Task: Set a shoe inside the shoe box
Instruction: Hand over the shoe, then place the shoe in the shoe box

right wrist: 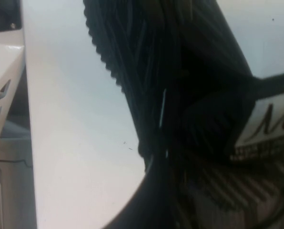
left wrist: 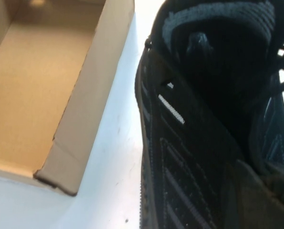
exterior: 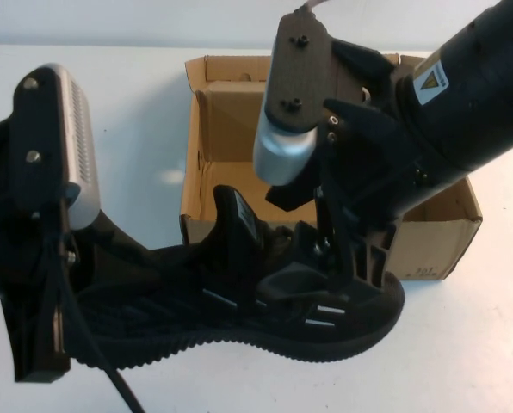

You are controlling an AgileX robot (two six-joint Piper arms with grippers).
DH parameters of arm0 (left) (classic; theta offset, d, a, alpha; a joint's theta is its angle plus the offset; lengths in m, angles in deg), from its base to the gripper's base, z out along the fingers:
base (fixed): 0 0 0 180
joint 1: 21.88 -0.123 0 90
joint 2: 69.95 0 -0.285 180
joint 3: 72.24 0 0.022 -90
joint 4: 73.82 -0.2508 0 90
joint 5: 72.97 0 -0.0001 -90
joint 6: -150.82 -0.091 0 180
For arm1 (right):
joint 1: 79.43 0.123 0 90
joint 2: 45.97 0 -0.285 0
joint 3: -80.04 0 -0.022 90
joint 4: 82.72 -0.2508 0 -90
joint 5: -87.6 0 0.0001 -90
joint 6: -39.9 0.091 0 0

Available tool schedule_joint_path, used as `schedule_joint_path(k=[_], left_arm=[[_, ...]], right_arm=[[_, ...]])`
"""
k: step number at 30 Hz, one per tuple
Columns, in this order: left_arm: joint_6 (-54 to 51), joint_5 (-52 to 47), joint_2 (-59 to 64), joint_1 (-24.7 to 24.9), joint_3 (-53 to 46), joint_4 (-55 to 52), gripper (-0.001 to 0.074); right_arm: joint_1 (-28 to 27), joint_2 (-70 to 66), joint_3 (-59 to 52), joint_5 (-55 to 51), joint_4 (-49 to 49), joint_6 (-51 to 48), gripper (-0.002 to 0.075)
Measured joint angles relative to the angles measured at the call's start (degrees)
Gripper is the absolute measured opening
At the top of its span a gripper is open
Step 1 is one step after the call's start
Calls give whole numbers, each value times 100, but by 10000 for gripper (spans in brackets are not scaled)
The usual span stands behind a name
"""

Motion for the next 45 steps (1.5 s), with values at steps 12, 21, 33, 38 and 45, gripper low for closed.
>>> schedule_joint_path(k=[12, 21, 33, 38, 45], left_arm=[[-68, -106, 0, 0, 0, 83, 25], [-81, -94, 0, 0, 0, 73, 25], [362, 325, 0, 0, 0, 36, 29], [566, 580, 0, 0, 13, 173, 207], [1515, 1046, 0, 0, 39, 179, 645]], right_arm=[[0, -411, 0, 11, -169, -22, 591], [0, -541, 0, 34, -407, -45, 433], [-36, -541, 0, 184, -323, -141, 21], [-36, -574, -2, 144, -310, -151, 18], [-36, -585, -25, 51, -50, -139, 18]])
